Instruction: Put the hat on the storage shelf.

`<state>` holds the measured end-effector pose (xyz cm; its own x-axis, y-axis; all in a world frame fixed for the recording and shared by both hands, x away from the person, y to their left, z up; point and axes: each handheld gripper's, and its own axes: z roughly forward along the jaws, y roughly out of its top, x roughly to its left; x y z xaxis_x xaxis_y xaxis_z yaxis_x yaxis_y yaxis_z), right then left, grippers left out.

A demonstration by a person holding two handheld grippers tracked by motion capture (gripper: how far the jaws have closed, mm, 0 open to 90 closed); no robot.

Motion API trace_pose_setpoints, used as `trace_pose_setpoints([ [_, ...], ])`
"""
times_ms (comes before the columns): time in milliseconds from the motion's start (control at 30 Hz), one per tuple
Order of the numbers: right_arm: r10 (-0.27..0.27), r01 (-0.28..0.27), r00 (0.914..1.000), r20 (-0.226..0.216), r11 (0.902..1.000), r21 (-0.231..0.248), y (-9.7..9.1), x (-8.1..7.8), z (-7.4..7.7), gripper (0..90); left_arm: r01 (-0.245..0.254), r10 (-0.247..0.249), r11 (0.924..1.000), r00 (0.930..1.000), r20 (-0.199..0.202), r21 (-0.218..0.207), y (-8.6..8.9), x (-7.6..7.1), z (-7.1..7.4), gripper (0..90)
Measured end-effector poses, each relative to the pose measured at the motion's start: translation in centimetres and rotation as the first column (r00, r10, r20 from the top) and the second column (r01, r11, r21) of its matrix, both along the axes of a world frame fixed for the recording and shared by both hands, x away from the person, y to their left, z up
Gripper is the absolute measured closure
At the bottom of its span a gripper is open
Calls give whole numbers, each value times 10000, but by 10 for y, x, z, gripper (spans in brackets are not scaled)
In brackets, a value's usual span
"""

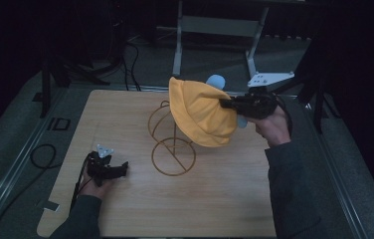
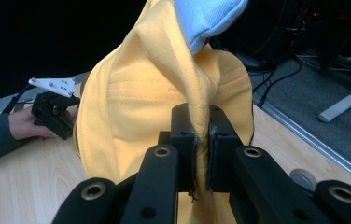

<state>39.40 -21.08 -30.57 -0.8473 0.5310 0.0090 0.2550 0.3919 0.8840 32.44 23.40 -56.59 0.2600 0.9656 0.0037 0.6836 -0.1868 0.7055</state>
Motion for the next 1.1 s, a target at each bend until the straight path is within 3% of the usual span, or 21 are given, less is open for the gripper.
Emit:
trace_pose_setpoints([
  [600, 588, -575, 9982, 124, 9946, -865, 44, 6, 18, 833, -4, 4, 10000, 10000, 6, -9, 0, 0, 0, 115],
  [933, 1155, -1084, 9929, 267, 9759, -1893, 87, 6, 23, 800, -13, 13, 10000, 10000, 23, -25, 0, 0, 0, 115],
  [1100, 1289, -1184, 9908, 403, 9726, -2003, 103, 6, 24, 752, -11, 11, 10000, 10000, 24, -28, 0, 0, 0, 115],
])
